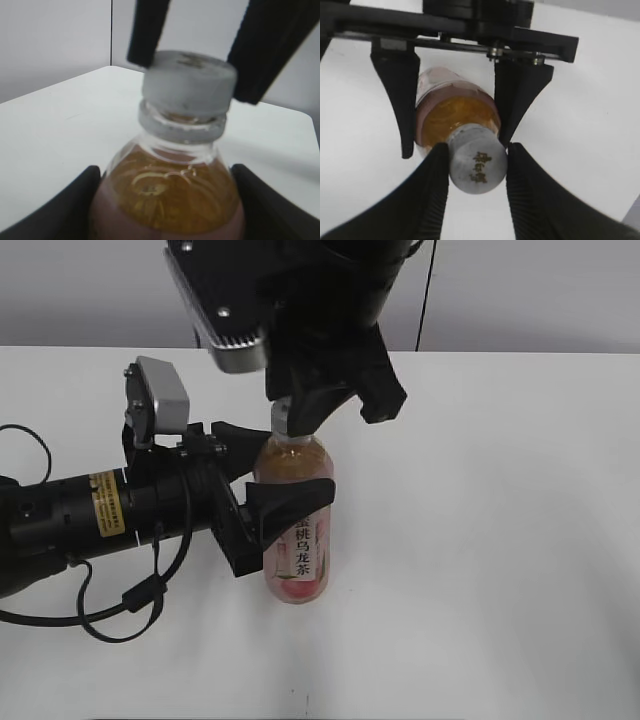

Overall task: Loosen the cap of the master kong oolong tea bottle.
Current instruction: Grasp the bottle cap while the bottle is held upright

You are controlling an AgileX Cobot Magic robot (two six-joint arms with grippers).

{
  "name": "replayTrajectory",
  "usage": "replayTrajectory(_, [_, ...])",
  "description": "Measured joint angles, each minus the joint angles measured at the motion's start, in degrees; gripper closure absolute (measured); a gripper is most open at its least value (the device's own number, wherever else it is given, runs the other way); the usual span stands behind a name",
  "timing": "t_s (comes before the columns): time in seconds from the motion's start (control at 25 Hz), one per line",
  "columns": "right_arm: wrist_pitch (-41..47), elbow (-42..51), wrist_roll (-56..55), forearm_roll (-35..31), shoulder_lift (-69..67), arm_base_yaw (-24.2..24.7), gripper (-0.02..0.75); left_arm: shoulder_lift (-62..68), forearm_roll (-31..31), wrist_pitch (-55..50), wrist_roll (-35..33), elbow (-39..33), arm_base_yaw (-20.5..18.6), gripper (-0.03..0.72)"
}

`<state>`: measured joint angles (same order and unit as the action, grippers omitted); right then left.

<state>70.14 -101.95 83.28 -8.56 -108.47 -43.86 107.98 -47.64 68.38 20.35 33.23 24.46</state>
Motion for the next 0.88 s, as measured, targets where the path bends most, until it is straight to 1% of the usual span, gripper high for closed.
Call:
replayTrajectory(0.24, [0.0, 0.0, 19.27, -0.37, 0.0, 0.0, 0.468, 0.0, 0.0, 0.0, 0.0, 0.0, 0.0, 0.221])
replayTrajectory(0.4, [0.0, 0.0, 28.79, -0.44, 0.0, 0.0, 0.468, 0.0, 0.0, 0.0, 0.0, 0.0, 0.0, 0.221])
replayTrajectory(0.88, [0.0, -0.05, 45.15, -0.51, 0.0, 0.0, 0.468, 0.0, 0.0, 0.0, 0.0, 0.0, 0.0, 0.221])
